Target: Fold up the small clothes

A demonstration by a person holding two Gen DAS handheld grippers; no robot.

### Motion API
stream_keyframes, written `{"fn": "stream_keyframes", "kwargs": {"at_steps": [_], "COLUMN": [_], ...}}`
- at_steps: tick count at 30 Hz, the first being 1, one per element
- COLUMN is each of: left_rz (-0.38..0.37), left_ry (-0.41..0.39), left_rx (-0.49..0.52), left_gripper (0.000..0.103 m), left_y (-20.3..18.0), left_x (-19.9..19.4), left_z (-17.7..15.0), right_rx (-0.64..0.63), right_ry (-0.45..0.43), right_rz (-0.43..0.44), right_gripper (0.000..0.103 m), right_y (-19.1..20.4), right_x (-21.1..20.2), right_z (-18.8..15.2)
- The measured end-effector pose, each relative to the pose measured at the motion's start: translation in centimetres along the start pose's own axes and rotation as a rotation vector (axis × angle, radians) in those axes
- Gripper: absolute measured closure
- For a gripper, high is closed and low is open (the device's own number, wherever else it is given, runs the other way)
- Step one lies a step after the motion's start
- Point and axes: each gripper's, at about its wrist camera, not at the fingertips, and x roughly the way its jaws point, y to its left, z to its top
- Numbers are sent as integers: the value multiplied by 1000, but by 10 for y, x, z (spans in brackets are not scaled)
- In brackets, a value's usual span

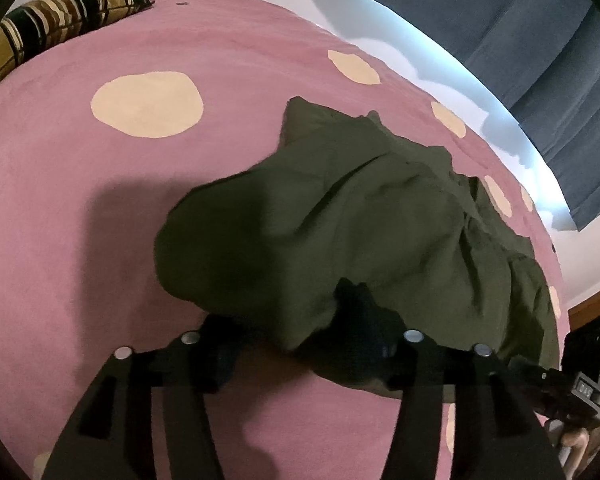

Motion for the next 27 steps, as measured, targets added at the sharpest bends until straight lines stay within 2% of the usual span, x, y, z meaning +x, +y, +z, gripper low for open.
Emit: {"fn": "stream_keyframes", "kwargs": {"at_steps": [4, 8, 11, 16, 22, 24, 27], "left_rz": [4, -7, -15, -14, -16, -14, -10], "left_ry": [-3, -14, -13, -20, -21, -23, -18], "left_rx": [-5, 13, 4, 21, 28, 33, 38], "left_gripper": [39, 39, 38, 35, 35, 34, 34], "left_y": [-6, -6, -4, -7, -8, -9, -10], "left_x": [1, 0, 2, 4, 4, 4, 6], "left_z": [1, 0, 0, -1, -1, -1, -1], "right_rx": [5, -34, -58, -66, 25, 41, 80], "right_ry": [0, -34, -69, -109, -144, -142, -113], "right_rz": [0, -14, -14, 18, -16, -53, -87], "right_gripper": [54, 54, 54, 49, 49, 50, 58], "right_y": [1, 9, 22, 38, 24, 13, -7], "right_x": [-3, -15, -32, -35, 1, 13, 38], "right_z": [1, -8, -1, 39, 106, 114, 119]}}
